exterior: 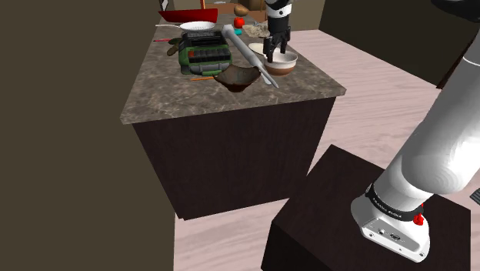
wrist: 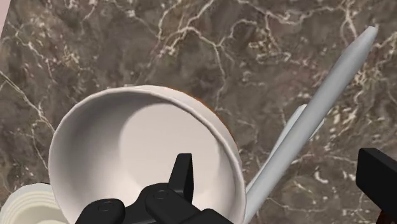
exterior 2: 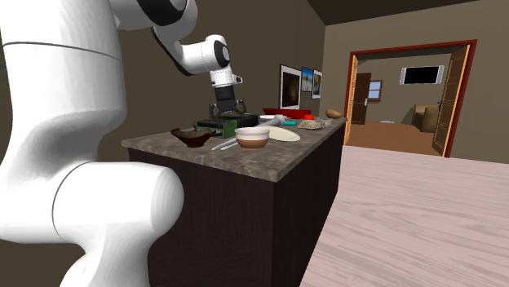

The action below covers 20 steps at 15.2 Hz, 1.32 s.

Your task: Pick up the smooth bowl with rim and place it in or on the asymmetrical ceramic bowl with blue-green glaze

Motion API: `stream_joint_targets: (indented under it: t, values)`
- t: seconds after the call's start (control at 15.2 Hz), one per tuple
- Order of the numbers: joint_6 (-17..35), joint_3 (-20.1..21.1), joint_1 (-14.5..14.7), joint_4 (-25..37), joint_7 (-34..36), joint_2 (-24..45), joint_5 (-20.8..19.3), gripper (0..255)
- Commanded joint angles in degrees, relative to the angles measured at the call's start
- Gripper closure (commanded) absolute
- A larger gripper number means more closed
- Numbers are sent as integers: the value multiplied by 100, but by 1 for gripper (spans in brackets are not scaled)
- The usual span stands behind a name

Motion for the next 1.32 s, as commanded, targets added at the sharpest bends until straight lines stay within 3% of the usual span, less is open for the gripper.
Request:
stream_joint_targets:
  t: [0.0, 0.07, 0.59, 1.06, 1.12, 1.25]
  values:
    - [-39, -29, -46, 566, -108, 471, 29, 0]
    - [-47, -35, -62, 726, -136, 606, 39, 0]
    - [497, -56, -110, 300, -135, 720, 44, 0]
    - [495, -56, -110, 303, -135, 722, 45, 0]
    - [495, -56, -110, 303, -135, 722, 45, 255]
    - [495, -56, -110, 303, -135, 722, 45, 255]
